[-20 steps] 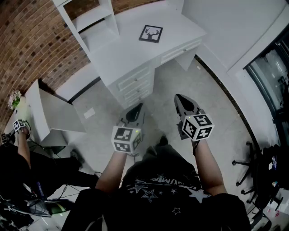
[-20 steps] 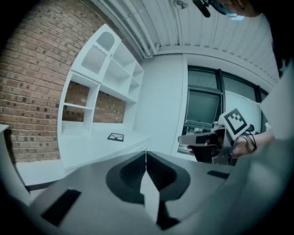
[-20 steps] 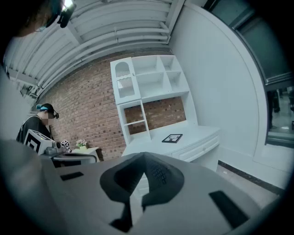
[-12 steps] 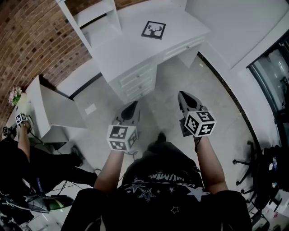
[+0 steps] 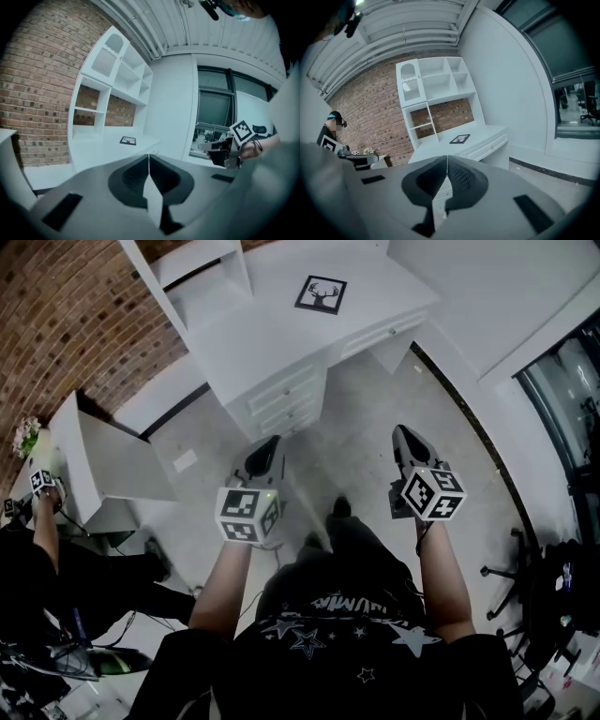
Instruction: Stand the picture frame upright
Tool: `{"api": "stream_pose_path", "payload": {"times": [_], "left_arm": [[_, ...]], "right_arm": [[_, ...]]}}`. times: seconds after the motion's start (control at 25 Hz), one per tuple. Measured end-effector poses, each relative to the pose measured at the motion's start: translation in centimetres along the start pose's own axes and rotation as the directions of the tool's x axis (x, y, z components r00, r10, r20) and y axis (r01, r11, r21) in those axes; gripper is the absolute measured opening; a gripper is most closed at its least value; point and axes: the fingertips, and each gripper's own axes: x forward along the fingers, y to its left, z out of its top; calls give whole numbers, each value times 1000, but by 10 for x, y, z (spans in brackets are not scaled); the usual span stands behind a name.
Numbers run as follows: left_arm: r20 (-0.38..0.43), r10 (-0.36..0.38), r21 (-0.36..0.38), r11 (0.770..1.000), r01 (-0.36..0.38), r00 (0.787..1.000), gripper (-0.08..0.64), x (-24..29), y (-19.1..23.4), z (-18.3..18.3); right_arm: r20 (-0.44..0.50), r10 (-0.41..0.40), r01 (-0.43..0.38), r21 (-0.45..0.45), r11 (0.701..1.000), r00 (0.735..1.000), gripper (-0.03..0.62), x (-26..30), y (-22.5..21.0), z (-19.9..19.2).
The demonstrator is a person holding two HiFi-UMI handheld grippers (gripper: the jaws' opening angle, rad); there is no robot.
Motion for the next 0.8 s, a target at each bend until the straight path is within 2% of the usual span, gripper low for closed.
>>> {"api": "stream_pose_path", "payload": {"times": [0.12, 0.32, 0.48, 0.8], "left_arm": [[0, 21, -28, 999, -21, 1000, 20, 6, 11, -3], [-31, 52, -58, 997, -53, 998, 19, 27, 26, -11], [-45, 73, -70, 995, -76, 996, 20, 58, 35, -7], [-74, 127, -76, 988, -133, 989, 19, 133, 45, 16]], "right_arm": [[-14, -16, 16, 4, 1000, 1000, 15, 7, -10, -1], [-47, -47, 45, -40, 998, 998, 15, 38, -28, 0], [-70, 7, -7, -4, 1000, 998, 15, 81, -41, 6], [-121, 88, -88, 1, 996, 989, 15, 170, -76, 36]]}}
